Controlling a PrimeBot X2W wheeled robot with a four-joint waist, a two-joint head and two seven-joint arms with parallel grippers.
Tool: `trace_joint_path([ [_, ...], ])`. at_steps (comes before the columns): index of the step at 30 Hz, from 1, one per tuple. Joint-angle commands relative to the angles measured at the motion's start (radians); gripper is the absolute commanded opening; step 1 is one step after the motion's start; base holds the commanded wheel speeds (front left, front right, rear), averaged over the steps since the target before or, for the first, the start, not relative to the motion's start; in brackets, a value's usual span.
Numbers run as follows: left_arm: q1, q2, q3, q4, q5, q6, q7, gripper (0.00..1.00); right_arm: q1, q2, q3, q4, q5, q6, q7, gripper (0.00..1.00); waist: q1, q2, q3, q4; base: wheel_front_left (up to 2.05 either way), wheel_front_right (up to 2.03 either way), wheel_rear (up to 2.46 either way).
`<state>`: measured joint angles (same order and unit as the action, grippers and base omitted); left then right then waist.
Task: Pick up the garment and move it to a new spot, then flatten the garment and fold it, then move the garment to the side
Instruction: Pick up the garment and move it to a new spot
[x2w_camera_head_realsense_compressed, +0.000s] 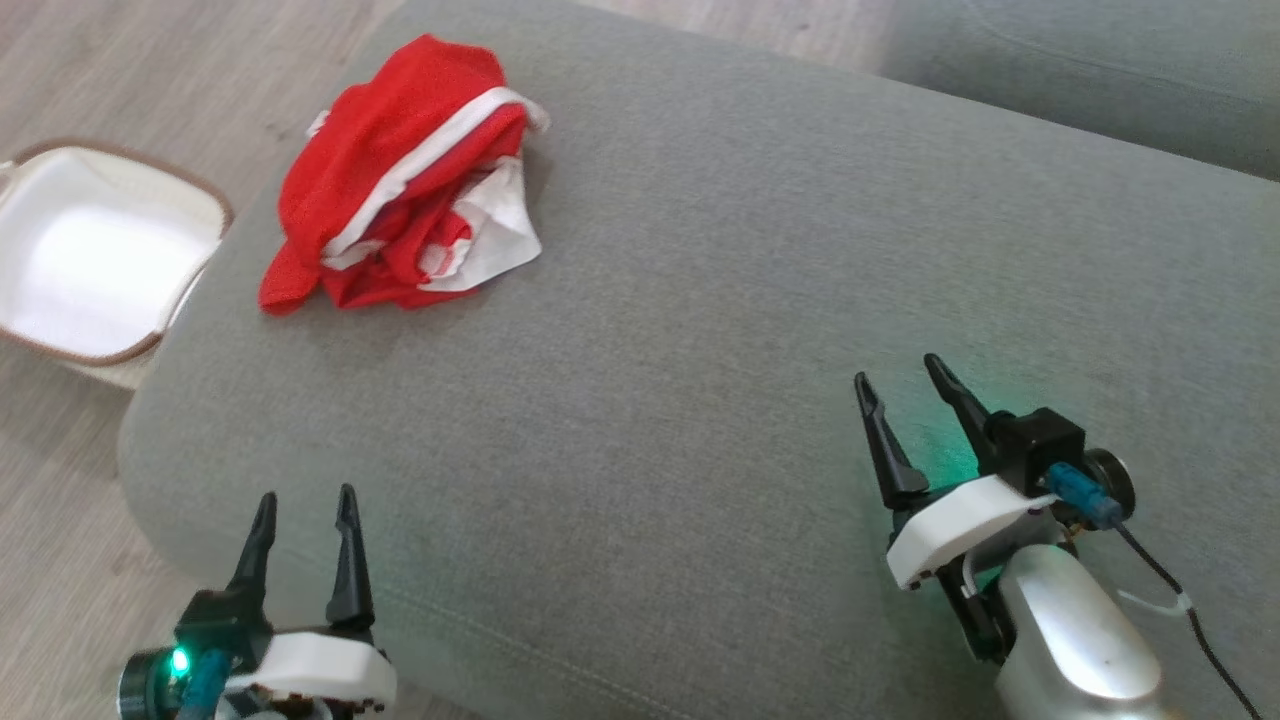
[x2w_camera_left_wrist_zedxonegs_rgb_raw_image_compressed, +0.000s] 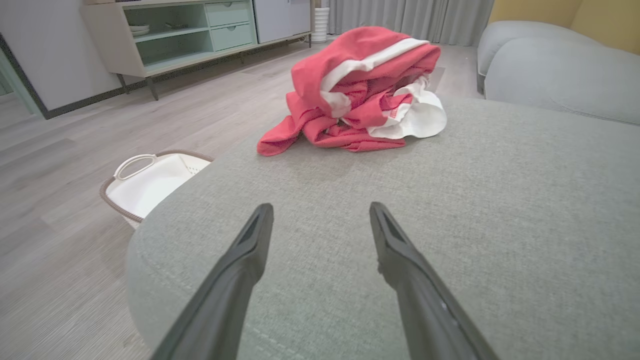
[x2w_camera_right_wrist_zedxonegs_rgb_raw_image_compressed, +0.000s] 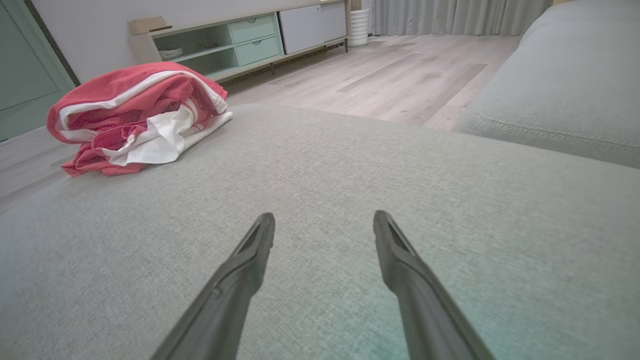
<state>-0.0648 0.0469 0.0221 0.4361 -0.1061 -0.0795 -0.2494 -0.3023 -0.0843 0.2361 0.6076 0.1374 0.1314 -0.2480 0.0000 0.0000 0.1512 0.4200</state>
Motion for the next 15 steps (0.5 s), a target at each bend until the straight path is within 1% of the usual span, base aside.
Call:
trace_joint_path([
  [1, -0.018, 0.005, 0.041, -0.031, -0.006, 0.002, -0.012, 1.00, -0.038, -0.004, 0.029, -0.021, 0.008, -0.001, -0.014, 1.00, 0.0000, 0.0000, 0.008, 0.018, 0.00, 0.00, 0.00],
  [7, -0.028, 0.006, 0.088, -0.046, -0.012, 0.001, -0.012, 1.00, -0.044, -0.007, 0.051, -0.017, 0.023, -0.001, -0.014, 1.00, 0.0000, 0.0000, 0.010, 0.021, 0.00, 0.00, 0.00],
  [9, -0.045, 0.011, 0.101, -0.062, -0.019, -0.009, -0.012, 1.00, -0.044, -0.010, 0.057, -0.020, 0.027, -0.001, -0.014, 1.00, 0.0000, 0.0000, 0.017, 0.015, 0.00, 0.00, 0.00],
  [11, -0.073, 0.027, 0.121, -0.085, -0.025, -0.016, -0.012, 1.00, -0.046, -0.014, 0.061, -0.022, 0.031, -0.001, -0.014, 1.00, 0.0000, 0.0000, 0.029, 0.008, 0.00, 0.00, 0.00],
  [15, -0.149, 0.084, 0.151, -0.117, -0.032, -0.030, -0.012, 1.00, -0.053, -0.025, 0.072, -0.026, 0.033, -0.001, -0.014, 1.00, 0.0000, 0.0000, 0.058, -0.013, 0.00, 0.00, 0.00],
])
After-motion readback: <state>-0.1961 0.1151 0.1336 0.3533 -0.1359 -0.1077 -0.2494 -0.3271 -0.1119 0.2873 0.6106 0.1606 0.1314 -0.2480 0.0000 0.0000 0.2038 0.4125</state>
